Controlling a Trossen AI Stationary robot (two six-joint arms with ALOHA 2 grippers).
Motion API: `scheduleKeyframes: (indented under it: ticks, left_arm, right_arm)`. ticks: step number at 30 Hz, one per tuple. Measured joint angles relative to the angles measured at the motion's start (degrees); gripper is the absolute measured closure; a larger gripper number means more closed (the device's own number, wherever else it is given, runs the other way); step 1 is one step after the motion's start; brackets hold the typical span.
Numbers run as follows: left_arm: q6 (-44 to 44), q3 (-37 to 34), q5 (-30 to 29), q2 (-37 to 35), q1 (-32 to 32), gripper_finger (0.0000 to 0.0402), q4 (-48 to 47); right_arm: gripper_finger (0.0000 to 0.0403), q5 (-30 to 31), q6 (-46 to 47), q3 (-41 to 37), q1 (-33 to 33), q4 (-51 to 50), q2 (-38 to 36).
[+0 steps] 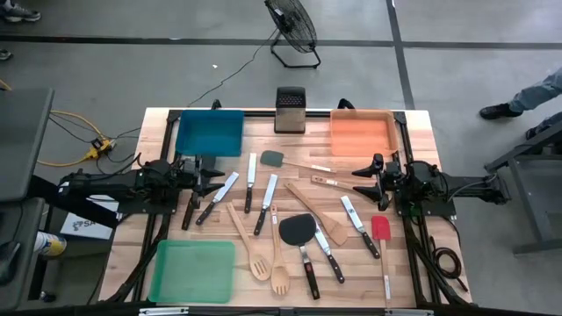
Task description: Pick & Place Kitchen Items
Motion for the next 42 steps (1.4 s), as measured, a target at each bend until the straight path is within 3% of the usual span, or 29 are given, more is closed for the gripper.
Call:
scheduleKeyframes:
  ticks: [13, 26, 34, 39, 42]
  left_arm:
    - [0.0, 0.0, 0.0, 0.0, 0.0, 0.0216, 0.0]
    - [0.0, 0.0, 0.0, 0.0, 0.0, 0.0216, 0.0]
    - [0.0, 0.0, 0.0, 0.0, 0.0, 0.0216, 0.0]
    - [0.0, 0.0, 0.0, 0.0, 0.0, 0.0216, 0.0]
    - [0.0, 0.0, 0.0, 0.0, 0.0, 0.0216, 0.0]
  right_arm:
    - [0.0154, 0.2, -3.8, 0.0, 0.0, 1.0, 0.0]
    - [0.0154, 1.2, 13.6, 0.0, 0.0, 8.8, 0.0]
    - [0.0154, 8.8, 10.8, 0.0, 0.0, 10.1, 0.0]
    - [0.0154, 18.9, 16.3, 0.0, 0.0, 9.9, 0.0]
    - [0.0154, 21.8, 16.4, 1.0, -0.2, 7.0, 1.1]
